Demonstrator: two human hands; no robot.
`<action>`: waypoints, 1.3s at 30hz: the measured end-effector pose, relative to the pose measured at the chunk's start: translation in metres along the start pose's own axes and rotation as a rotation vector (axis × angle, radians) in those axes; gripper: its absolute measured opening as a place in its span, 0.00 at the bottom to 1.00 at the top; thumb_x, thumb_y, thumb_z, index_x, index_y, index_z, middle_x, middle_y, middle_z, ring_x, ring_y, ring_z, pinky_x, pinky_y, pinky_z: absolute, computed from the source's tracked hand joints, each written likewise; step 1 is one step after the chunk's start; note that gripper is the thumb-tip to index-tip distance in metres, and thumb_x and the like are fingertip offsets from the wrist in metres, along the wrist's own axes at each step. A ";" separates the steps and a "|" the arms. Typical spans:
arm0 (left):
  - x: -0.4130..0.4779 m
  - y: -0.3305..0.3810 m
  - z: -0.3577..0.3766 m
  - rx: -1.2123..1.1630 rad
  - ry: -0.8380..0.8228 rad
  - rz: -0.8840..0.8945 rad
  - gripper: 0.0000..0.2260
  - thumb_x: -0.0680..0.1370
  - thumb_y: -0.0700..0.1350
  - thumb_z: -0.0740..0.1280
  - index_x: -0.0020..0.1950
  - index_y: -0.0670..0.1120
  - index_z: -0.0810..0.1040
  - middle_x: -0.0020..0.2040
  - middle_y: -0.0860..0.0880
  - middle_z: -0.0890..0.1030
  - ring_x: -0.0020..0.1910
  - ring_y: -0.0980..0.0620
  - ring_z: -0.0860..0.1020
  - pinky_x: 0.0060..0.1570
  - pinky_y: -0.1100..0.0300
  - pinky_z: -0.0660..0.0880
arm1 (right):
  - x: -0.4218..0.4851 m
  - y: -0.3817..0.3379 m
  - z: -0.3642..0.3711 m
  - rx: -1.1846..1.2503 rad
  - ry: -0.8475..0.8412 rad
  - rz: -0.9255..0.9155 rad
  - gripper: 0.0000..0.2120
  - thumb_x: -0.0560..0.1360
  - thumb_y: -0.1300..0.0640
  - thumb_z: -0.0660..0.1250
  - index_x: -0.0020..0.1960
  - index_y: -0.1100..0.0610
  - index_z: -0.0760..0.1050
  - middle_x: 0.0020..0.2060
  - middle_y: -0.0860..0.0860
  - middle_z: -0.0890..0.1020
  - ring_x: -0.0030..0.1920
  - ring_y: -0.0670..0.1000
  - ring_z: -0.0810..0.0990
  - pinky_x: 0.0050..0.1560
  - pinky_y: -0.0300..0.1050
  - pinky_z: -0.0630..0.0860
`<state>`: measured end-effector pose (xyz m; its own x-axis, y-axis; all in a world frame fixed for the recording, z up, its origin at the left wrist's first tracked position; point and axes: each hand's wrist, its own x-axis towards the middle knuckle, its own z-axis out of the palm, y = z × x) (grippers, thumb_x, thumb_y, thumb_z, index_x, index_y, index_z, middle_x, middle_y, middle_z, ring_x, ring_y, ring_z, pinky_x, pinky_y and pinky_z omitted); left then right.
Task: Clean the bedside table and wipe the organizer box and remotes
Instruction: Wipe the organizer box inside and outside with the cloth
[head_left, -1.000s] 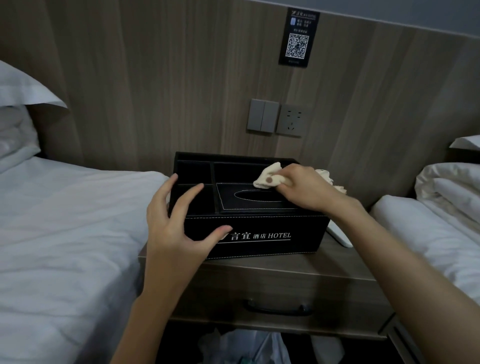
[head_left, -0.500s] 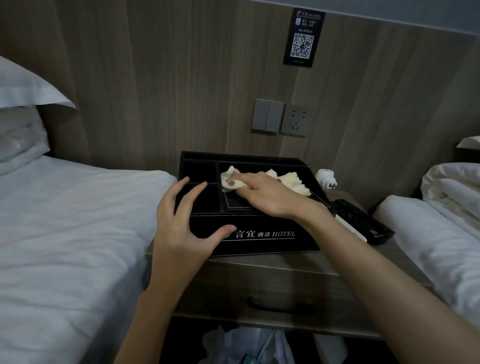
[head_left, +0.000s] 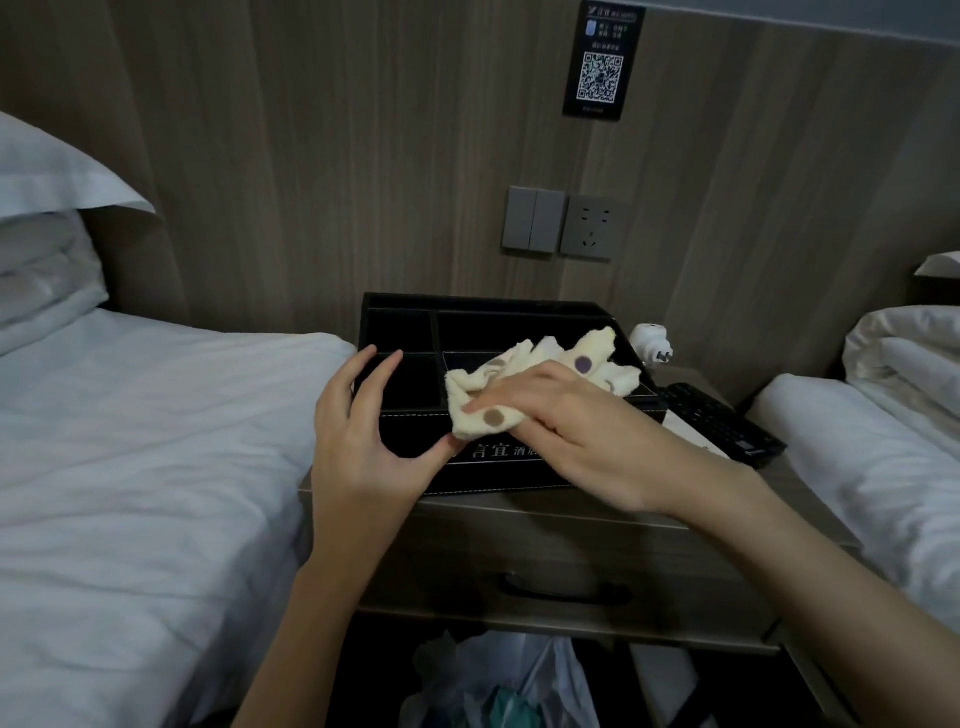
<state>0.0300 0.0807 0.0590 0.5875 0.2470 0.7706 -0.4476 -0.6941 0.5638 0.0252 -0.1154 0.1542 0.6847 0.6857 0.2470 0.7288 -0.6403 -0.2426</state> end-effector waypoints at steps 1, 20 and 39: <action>0.000 -0.001 0.000 -0.005 -0.010 0.005 0.36 0.66 0.61 0.75 0.69 0.48 0.72 0.70 0.50 0.68 0.70 0.52 0.66 0.68 0.73 0.56 | -0.007 -0.002 -0.002 0.001 -0.007 -0.004 0.16 0.83 0.55 0.55 0.67 0.44 0.73 0.61 0.34 0.72 0.63 0.38 0.65 0.65 0.34 0.63; 0.002 -0.004 0.001 0.019 0.021 0.133 0.33 0.69 0.58 0.73 0.69 0.45 0.73 0.69 0.47 0.70 0.70 0.49 0.66 0.72 0.60 0.61 | 0.080 0.034 0.008 -0.175 0.104 -0.018 0.20 0.75 0.70 0.59 0.62 0.56 0.78 0.56 0.58 0.80 0.59 0.56 0.75 0.59 0.54 0.71; 0.002 -0.011 -0.007 0.260 0.039 0.231 0.26 0.70 0.62 0.72 0.60 0.47 0.81 0.47 0.49 0.76 0.65 0.49 0.72 0.59 0.61 0.71 | 0.055 0.081 -0.019 -0.239 -0.188 0.266 0.33 0.77 0.70 0.52 0.73 0.39 0.63 0.72 0.47 0.68 0.71 0.53 0.67 0.62 0.41 0.61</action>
<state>0.0314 0.0935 0.0567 0.4624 0.0857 0.8825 -0.3763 -0.8823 0.2828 0.1217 -0.1363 0.1657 0.8522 0.5226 0.0243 0.5232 -0.8511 -0.0441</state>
